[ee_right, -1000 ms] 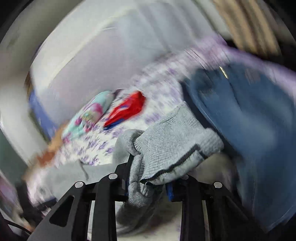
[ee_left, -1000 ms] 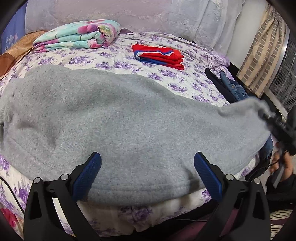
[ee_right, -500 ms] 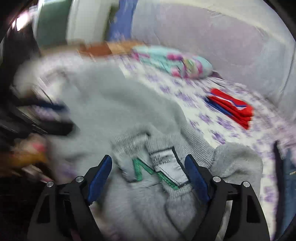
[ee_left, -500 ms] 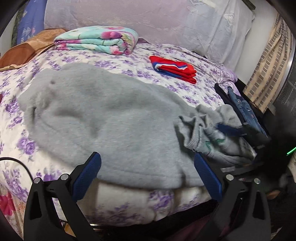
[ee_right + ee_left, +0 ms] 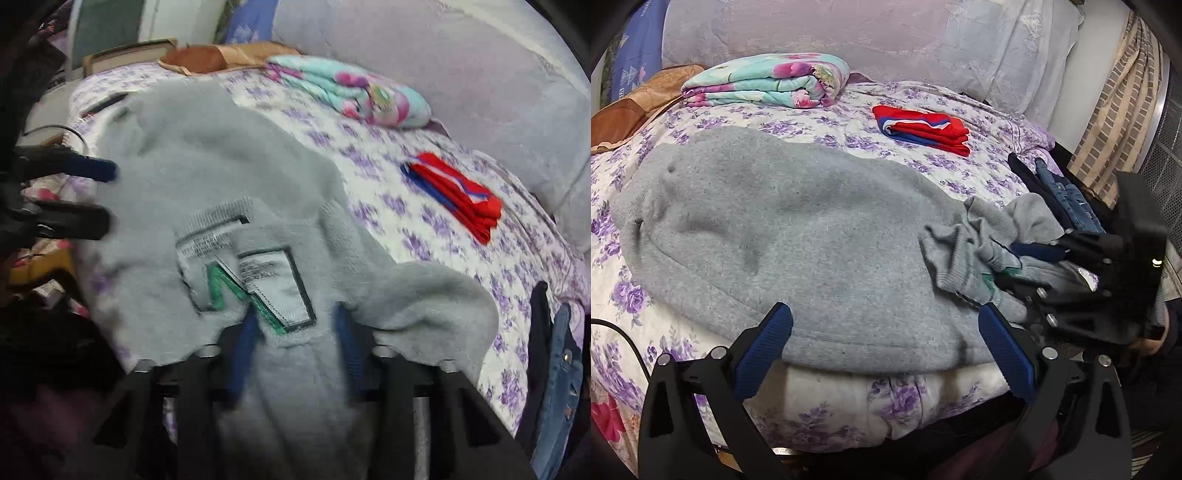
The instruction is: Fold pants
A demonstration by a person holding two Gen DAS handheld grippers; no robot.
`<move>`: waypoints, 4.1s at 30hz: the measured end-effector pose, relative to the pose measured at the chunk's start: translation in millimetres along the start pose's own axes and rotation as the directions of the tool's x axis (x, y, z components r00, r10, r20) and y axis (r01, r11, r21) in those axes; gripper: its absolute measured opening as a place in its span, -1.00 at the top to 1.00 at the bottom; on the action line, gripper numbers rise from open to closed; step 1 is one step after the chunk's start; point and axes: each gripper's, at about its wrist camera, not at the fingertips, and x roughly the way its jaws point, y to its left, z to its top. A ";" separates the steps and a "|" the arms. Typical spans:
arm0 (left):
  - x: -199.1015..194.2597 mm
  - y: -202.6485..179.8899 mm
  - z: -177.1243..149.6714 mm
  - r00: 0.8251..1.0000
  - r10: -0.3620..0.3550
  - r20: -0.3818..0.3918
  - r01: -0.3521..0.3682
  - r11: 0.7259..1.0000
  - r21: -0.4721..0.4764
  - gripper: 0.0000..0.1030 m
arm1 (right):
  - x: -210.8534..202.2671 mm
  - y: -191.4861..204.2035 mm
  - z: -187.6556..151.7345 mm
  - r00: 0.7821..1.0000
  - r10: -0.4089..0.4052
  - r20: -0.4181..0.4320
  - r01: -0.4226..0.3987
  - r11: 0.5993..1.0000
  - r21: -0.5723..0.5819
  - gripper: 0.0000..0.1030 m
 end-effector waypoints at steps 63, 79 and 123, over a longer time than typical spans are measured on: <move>-33.1 165.5 -6.9 0.985 -0.050 0.162 0.140 0.779 -0.611 -0.91 | -15.0 -21.6 10.0 0.885 0.321 0.337 -0.414 0.874 0.256 -0.93; 3.8 153.8 38.9 0.961 -0.120 0.249 0.245 0.785 -0.569 0.25 | -57.7 -55.0 -27.1 0.848 0.253 0.465 -0.433 0.838 0.333 -0.93; 7.5 -156.2 22.4 0.873 -0.449 -0.191 0.481 0.858 0.181 -0.90 | -101.8 -106.6 -54.4 0.851 0.337 0.402 -0.505 0.736 0.451 -0.93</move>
